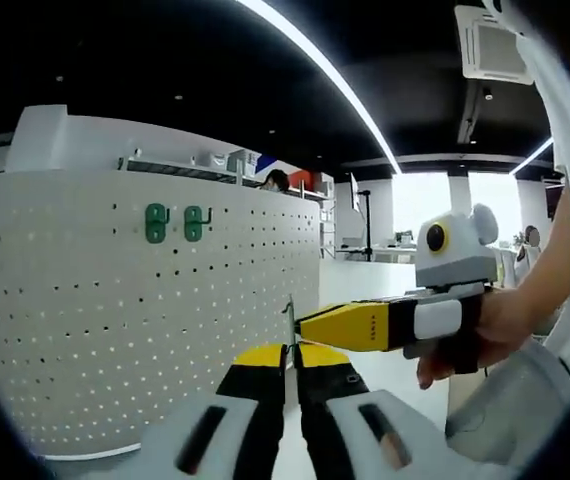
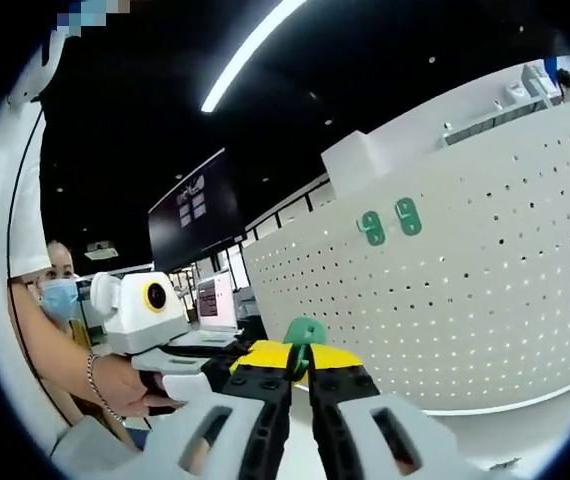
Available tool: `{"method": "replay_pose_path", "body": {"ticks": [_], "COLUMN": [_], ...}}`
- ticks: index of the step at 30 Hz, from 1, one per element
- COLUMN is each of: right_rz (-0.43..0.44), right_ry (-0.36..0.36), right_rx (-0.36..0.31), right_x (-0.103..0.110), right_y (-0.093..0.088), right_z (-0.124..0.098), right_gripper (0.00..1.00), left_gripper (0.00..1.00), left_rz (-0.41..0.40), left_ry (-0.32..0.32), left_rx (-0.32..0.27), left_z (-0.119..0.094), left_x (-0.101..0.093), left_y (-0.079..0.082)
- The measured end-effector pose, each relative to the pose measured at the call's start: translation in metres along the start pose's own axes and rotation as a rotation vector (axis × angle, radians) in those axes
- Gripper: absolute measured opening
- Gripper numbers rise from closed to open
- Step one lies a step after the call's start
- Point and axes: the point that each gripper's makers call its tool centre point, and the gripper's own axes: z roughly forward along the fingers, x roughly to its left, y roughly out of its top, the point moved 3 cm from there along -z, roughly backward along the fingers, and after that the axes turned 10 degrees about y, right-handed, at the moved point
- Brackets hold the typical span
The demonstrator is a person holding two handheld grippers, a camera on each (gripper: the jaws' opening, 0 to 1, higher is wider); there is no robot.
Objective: Insert the hook assembly into the mounting plate slot until the hook locks in place.
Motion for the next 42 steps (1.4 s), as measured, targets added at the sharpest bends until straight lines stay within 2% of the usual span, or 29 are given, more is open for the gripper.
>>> {"method": "replay_pose_path", "body": {"ticks": [15, 18, 30, 32, 37, 39, 42], "right_rz": [0.011, 0.04, 0.019, 0.018, 0.011, 0.016, 0.016], "right_ry": [-0.024, -0.034, -0.025, -0.022, -0.016, -0.011, -0.01], "right_rx": [0.013, 0.007, 0.026, 0.027, 0.035, 0.036, 0.034], "right_x": [0.0013, 0.0015, 0.0025, 0.0031, 0.0034, 0.0043, 0.0045], "right_y": [-0.0014, -0.0006, 0.0017, 0.0017, 0.0009, 0.001, 0.0021], "right_z": [0.0016, 0.0017, 0.0014, 0.0016, 0.0016, 0.0019, 0.002], "right_gripper": [0.01, 0.01, 0.0, 0.0, 0.0, 0.0, 0.0], "left_gripper": [0.03, 0.03, 0.04, 0.04, 0.05, 0.12, 0.29], "left_rz": [-0.012, -0.014, -0.007, 0.036, 0.025, 0.024, 0.001], "left_ry": [0.018, 0.019, 0.012, 0.018, 0.015, 0.014, 0.004], "left_rx": [0.007, 0.004, 0.002, 0.011, 0.021, 0.028, 0.044], "left_z": [-0.0016, -0.0015, -0.0008, -0.0008, -0.0005, -0.0003, 0.0009], "left_x": [0.0, 0.0, -0.0011, -0.0018, -0.0009, -0.0012, -0.0036], "left_y": [-0.0021, -0.0013, 0.0003, 0.0001, -0.0018, -0.0031, -0.0052]}}
